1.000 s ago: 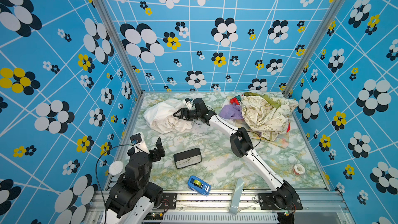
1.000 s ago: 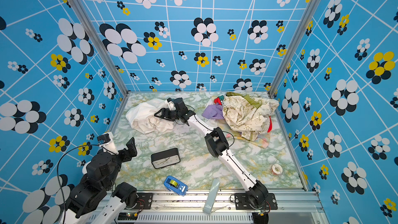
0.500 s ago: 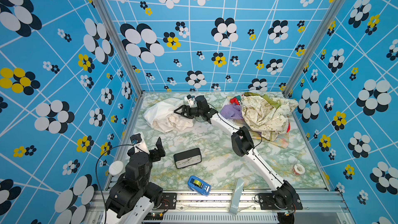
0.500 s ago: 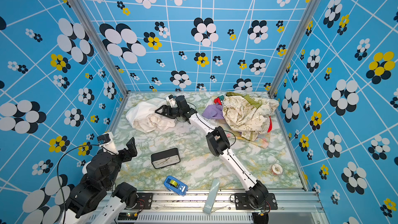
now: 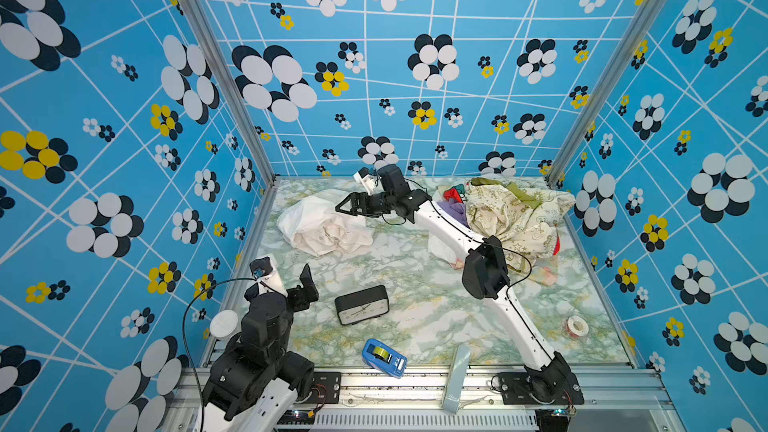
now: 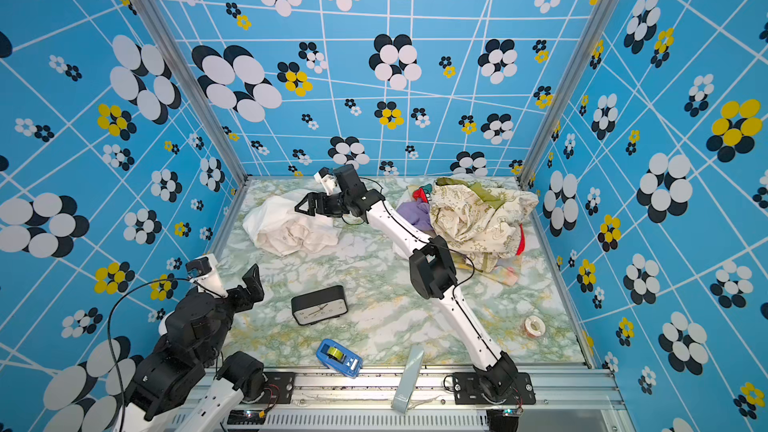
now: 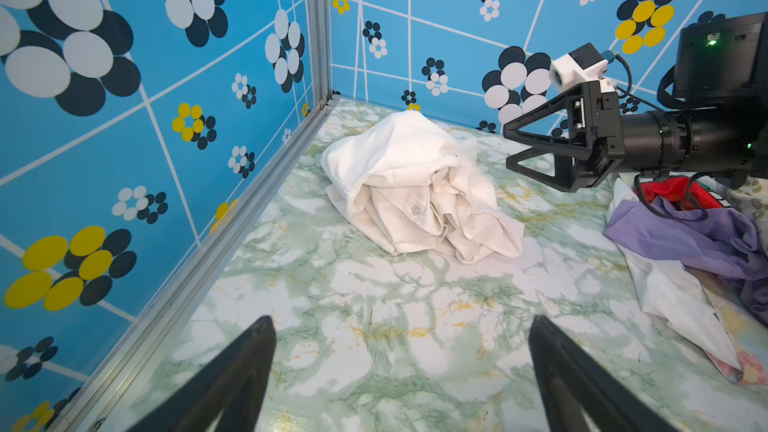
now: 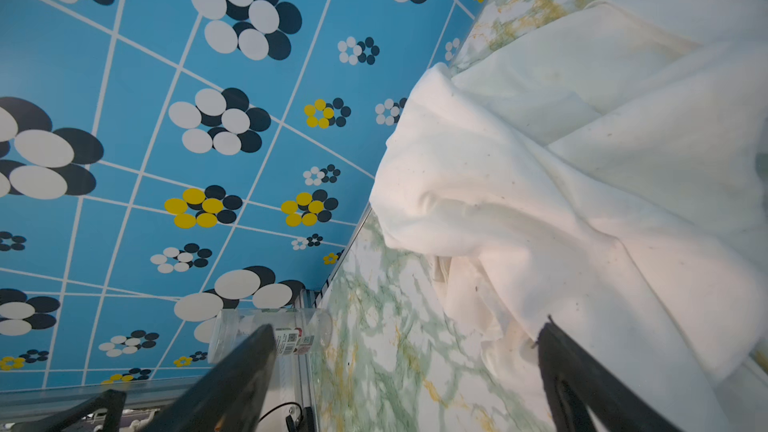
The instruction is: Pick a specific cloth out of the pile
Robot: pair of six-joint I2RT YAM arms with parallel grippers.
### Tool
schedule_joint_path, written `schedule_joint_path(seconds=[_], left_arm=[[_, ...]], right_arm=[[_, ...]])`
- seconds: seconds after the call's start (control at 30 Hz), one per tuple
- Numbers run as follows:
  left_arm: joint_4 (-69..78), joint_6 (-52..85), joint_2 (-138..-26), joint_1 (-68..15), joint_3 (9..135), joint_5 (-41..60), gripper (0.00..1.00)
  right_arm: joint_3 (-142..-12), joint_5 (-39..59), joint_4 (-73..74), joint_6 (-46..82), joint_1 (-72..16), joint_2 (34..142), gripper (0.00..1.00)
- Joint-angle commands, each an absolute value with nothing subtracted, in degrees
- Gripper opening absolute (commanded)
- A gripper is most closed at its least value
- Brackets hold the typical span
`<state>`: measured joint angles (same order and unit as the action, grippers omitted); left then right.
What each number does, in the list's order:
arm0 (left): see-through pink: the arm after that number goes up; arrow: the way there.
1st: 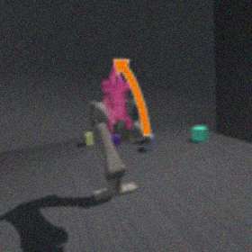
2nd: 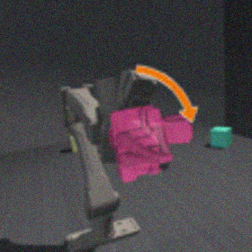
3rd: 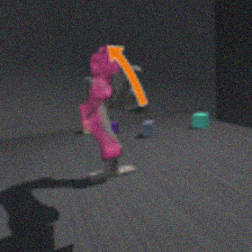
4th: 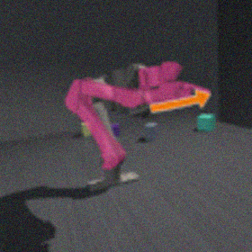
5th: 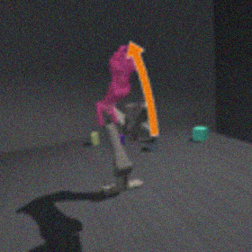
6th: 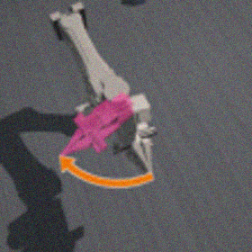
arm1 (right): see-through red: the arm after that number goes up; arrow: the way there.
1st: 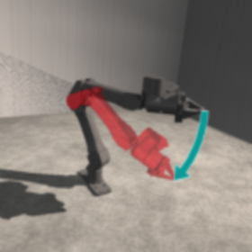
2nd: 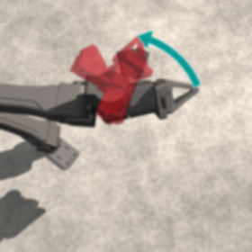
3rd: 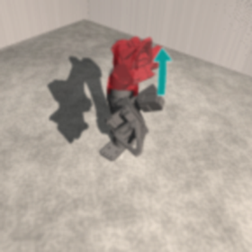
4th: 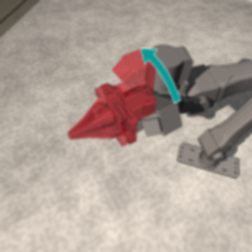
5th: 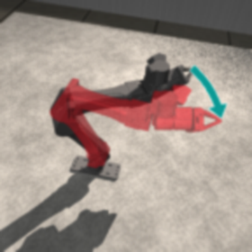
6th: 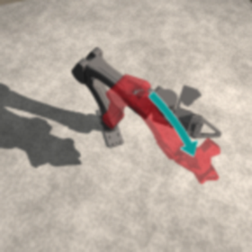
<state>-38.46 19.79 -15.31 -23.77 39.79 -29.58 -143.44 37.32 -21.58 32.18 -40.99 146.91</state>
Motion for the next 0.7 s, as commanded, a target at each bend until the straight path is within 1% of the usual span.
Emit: schedule_joint_path(seconds=[0.0,0.2,0.37,0.5,0.67], left_arm=[[-39.88,20.74,-16.29,-24.25,42.22,-29.66,0.96],[-40.09,20.65,-17.79,-24.26,42.59,-28.70,0.96],[-37.30,19.77,-20.28,-24.23,41.88,-28.82,0.97],[-29.87,18.85,-22.06,-24.22,37.34,-29.43,0.98],[-19.97,14.68,-27.23,-23.95,32.58,-31.58,0.99]], right_arm=[[-139.69,33.59,-30.29,25.95,-42.68,140.83,0.99],[-125.83,28.31,-31.80,21.11,-42.85,128.61,0.99],[-111.06,22.10,-32.26,16.20,-41.81,113.67,0.99],[-96.40,18.82,-28.06,15.61,-38.98,100.96,0.99],[-79.46,9.24,-26.17,13.15,-34.35,84.34,0.99]])
